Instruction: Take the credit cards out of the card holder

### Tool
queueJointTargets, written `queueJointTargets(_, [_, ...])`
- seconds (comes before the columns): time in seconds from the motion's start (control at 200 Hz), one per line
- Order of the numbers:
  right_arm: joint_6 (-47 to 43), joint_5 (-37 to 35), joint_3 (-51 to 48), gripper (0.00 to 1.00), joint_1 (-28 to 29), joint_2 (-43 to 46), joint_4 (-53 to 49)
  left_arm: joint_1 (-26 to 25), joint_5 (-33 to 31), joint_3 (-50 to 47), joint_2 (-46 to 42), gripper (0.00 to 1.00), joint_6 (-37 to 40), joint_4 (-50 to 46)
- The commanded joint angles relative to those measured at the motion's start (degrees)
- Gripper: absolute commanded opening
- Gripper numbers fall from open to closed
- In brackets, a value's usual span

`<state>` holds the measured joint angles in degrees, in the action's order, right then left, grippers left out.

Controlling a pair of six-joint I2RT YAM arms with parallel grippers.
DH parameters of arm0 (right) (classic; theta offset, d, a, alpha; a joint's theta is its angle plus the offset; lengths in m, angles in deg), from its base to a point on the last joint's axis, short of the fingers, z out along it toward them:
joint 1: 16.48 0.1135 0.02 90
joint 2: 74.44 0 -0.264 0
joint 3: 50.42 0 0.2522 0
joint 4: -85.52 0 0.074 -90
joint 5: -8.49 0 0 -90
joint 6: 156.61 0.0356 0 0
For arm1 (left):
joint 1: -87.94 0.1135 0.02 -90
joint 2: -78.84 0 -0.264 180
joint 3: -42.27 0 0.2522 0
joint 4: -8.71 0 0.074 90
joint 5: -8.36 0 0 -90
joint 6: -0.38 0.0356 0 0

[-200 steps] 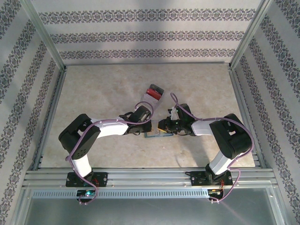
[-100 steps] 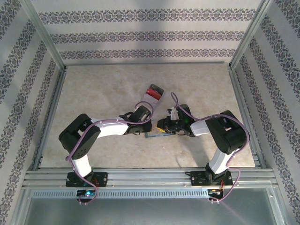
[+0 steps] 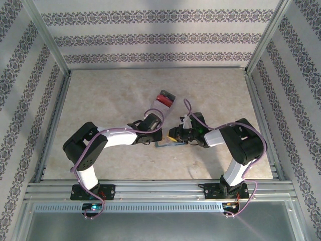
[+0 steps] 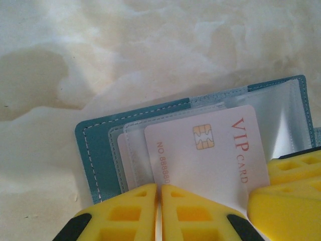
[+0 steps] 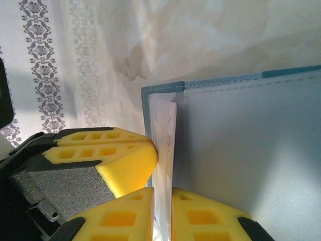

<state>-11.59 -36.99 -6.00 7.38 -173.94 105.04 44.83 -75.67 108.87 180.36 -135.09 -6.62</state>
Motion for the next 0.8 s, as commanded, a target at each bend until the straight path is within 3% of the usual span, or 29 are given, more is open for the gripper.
queueJointTargets(0.0, [0.18,1.99,-0.9,0.16,-0.8,0.1,3.7,-0.22,0.22,-1.95,0.61,0.11,-0.52,-3.0])
queueJointTargets(0.799, [1.58,3.83,-2.33,0.13,-2.59,0.54,6.96,-0.13,0.36,-2.09,0.6,0.13,-0.58,-2.83])
